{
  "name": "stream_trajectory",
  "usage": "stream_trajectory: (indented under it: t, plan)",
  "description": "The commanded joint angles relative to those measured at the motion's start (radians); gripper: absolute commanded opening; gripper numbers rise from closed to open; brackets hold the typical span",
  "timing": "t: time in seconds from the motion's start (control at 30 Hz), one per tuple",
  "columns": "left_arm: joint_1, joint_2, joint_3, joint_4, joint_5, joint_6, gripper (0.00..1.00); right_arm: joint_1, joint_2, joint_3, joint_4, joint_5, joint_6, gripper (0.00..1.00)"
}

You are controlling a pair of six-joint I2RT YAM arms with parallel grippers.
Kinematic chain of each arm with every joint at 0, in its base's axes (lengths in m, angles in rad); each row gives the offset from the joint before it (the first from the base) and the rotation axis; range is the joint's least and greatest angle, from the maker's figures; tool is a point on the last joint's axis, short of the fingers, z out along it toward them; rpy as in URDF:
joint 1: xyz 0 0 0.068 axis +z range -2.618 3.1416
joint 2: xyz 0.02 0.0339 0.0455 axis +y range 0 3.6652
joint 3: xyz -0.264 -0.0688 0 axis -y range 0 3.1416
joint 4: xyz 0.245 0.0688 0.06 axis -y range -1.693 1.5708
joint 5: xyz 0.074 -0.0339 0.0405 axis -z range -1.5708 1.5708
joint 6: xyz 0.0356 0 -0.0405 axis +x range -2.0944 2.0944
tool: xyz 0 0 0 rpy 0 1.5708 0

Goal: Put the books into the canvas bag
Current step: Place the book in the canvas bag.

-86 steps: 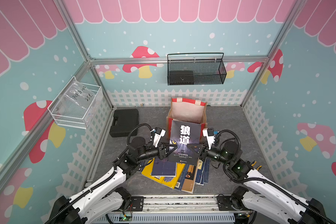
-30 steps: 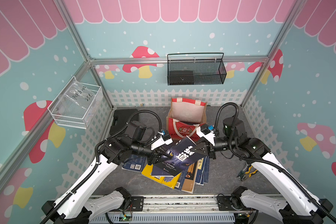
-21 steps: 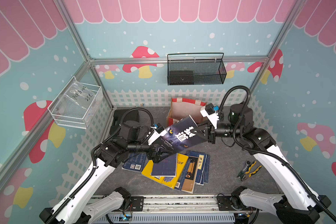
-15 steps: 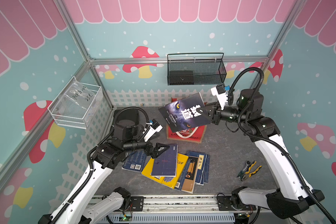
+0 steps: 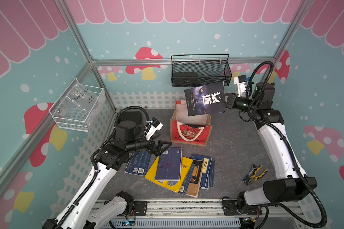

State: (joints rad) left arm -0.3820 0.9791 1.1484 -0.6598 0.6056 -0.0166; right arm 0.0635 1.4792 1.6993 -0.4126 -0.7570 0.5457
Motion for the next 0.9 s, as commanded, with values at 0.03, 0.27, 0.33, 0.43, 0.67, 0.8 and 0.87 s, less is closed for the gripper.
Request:
stream_trajectory:
  t: [0.03,0.27,0.33,0.43,0.67,0.8,0.87]
  plan:
    - [0.027,-0.009,-0.017,0.027,0.020,-0.010,0.99,0.002,0.017,0.050,0.034,0.023,0.066,0.00]
    - [0.064,-0.032,-0.032,0.061,0.048,-0.037,0.99,0.050,0.046,0.005,0.039,0.105,0.115,0.00]
    - [0.066,-0.041,-0.035,0.062,0.047,-0.036,0.99,0.079,0.061,-0.007,0.052,0.131,0.119,0.00]
    - [0.066,-0.055,-0.040,0.066,0.057,-0.036,0.99,0.131,0.099,-0.014,0.061,0.183,0.127,0.00]
    - [0.066,-0.078,-0.047,0.075,0.046,-0.035,0.99,0.236,0.149,-0.119,0.169,0.375,0.211,0.00]
    - [0.063,-0.083,-0.051,0.081,0.042,-0.037,0.99,0.263,0.185,-0.143,0.200,0.420,0.271,0.00]
    - [0.060,-0.085,-0.052,0.083,0.039,-0.037,0.99,0.275,0.184,-0.168,0.212,0.472,0.304,0.00]
